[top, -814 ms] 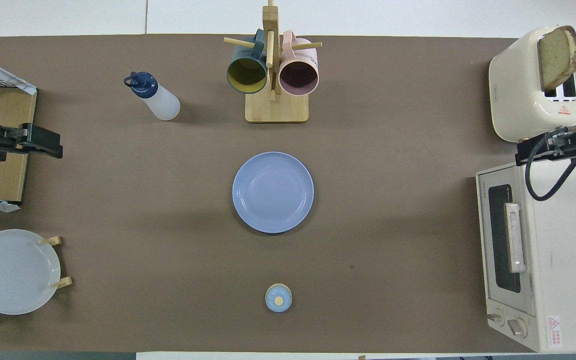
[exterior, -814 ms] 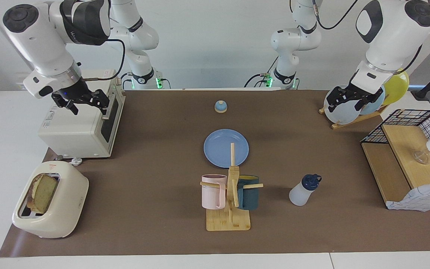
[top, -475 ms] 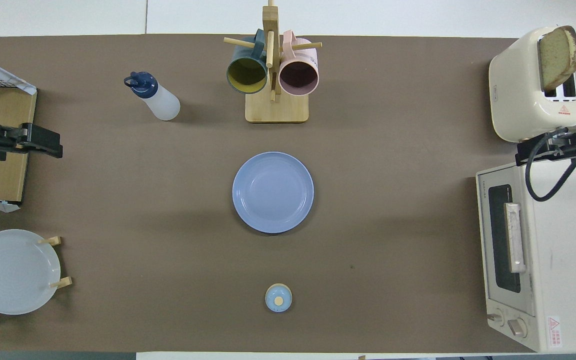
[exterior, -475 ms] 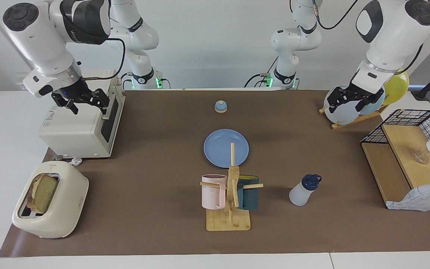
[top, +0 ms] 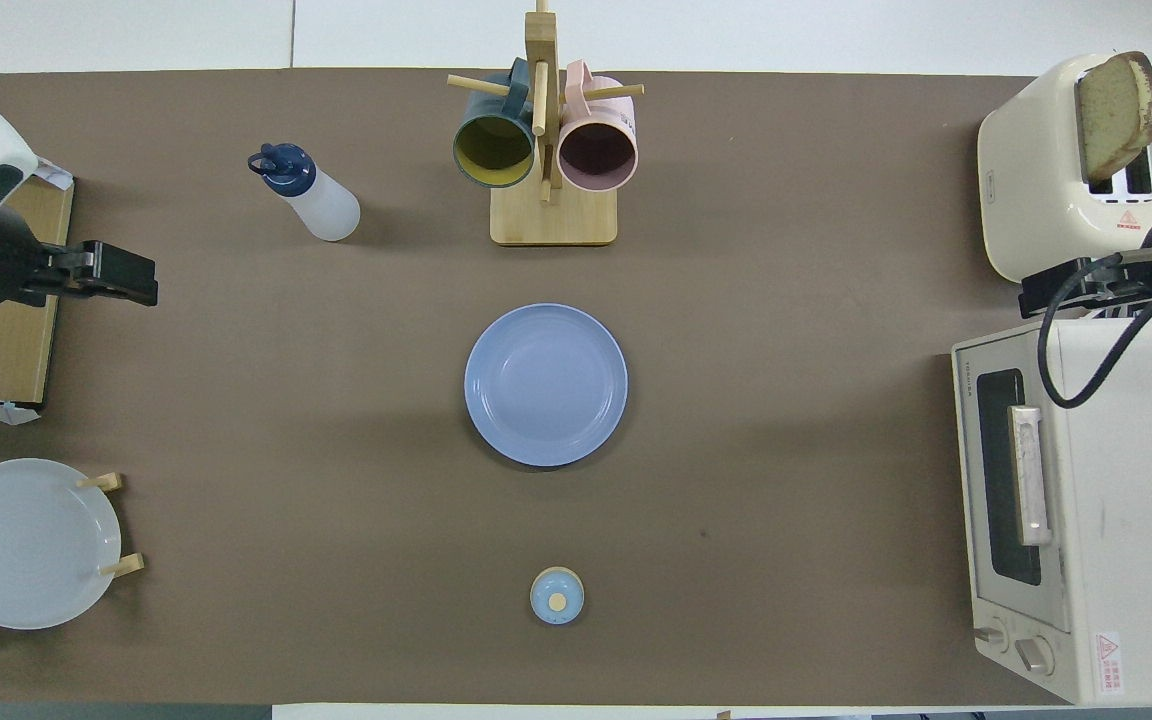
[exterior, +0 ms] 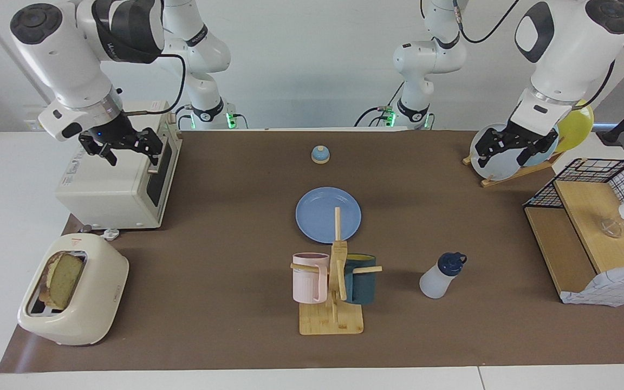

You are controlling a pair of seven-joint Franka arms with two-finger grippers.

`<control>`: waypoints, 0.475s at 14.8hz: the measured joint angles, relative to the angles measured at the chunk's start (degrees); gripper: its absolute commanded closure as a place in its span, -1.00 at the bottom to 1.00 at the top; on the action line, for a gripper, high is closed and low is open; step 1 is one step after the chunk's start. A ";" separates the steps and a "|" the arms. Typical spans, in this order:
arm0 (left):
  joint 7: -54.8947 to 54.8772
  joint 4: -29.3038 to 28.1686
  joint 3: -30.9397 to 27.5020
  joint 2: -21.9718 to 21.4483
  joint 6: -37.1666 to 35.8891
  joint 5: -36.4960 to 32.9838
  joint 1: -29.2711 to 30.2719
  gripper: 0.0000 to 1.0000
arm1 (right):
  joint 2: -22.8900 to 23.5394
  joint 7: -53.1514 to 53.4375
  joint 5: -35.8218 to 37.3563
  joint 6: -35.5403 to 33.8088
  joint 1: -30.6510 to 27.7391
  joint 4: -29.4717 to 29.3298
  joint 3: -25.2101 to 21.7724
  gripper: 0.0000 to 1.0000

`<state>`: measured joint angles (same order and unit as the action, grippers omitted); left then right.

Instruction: Put bread on plate and add seasoning

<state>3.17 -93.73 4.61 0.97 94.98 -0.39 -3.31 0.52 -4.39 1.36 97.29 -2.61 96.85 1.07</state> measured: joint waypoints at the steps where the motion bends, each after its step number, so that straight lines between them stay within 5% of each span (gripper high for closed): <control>1: 0.02 -0.38 0.01 -0.15 0.01 0.00 -0.35 -1.00 | 0.01 -0.44 0.02 2.66 0.00 0.32 -0.05 -1.00; 4: 0.40 -4.97 0.05 -1.71 5.99 0.01 -1.67 -1.00 | 0.06 -0.65 0.05 9.19 -0.77 0.89 -0.22 -1.00; 7: 5.35 -16.26 0.18 -5.43 21.12 0.02 -3.69 -1.00 | 0.41 -1.41 0.05 17.25 -3.40 1.20 -0.48 -0.83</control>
<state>8.53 -109.99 4.79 -4.47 116.10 -0.38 -7.00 0.93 -5.80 1.41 114.54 -6.01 98.06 0.59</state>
